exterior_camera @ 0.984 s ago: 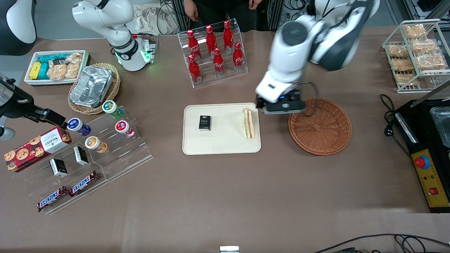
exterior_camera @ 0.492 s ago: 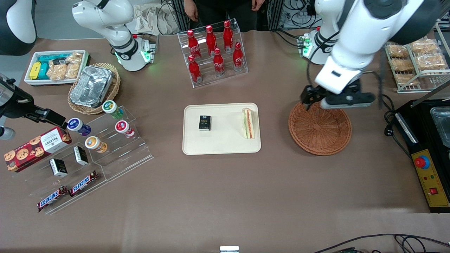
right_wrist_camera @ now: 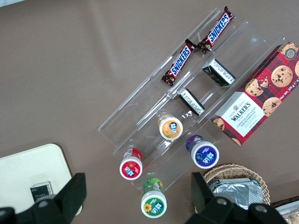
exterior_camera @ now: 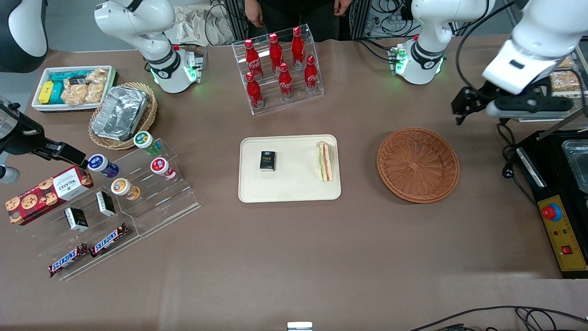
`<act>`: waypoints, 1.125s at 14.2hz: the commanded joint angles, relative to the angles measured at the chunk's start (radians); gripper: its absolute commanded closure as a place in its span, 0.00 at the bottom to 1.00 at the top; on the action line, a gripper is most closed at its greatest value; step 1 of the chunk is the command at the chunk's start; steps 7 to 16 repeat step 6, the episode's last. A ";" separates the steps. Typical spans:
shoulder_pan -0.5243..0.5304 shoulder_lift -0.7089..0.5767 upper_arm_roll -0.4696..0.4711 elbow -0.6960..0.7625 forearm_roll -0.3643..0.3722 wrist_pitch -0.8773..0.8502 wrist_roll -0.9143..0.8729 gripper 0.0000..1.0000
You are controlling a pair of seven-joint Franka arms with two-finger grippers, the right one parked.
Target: Place sandwich from basket to tray
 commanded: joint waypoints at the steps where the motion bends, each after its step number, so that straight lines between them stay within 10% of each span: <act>1: -0.019 0.042 0.008 0.073 0.004 -0.019 0.022 0.00; 16: -0.020 0.148 0.008 0.151 0.008 -0.021 0.025 0.00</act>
